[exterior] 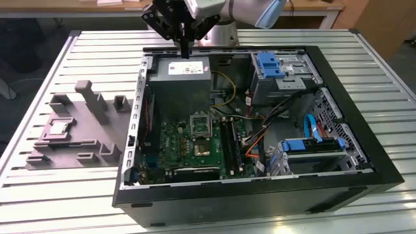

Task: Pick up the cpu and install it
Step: 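Reach for the cpu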

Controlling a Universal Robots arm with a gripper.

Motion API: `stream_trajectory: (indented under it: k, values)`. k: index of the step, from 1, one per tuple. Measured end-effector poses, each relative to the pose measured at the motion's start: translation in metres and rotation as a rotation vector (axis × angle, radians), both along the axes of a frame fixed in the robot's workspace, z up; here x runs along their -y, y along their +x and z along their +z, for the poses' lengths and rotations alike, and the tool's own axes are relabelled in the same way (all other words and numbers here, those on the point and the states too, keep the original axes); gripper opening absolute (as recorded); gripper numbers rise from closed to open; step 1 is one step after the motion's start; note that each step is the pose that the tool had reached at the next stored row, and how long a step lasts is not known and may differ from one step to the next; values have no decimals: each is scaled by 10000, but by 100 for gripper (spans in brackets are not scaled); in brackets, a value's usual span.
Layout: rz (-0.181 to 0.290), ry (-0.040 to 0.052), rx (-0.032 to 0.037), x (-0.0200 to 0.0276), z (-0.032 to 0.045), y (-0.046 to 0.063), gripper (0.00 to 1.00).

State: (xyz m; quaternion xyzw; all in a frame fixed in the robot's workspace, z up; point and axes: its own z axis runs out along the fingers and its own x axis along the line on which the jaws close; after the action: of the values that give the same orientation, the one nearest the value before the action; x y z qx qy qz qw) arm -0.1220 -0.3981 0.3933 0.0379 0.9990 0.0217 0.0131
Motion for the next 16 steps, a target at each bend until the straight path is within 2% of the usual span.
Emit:
stream_trajectory:
  k: [16]
  values:
    - [0,0,0,-1,0,-25,11]
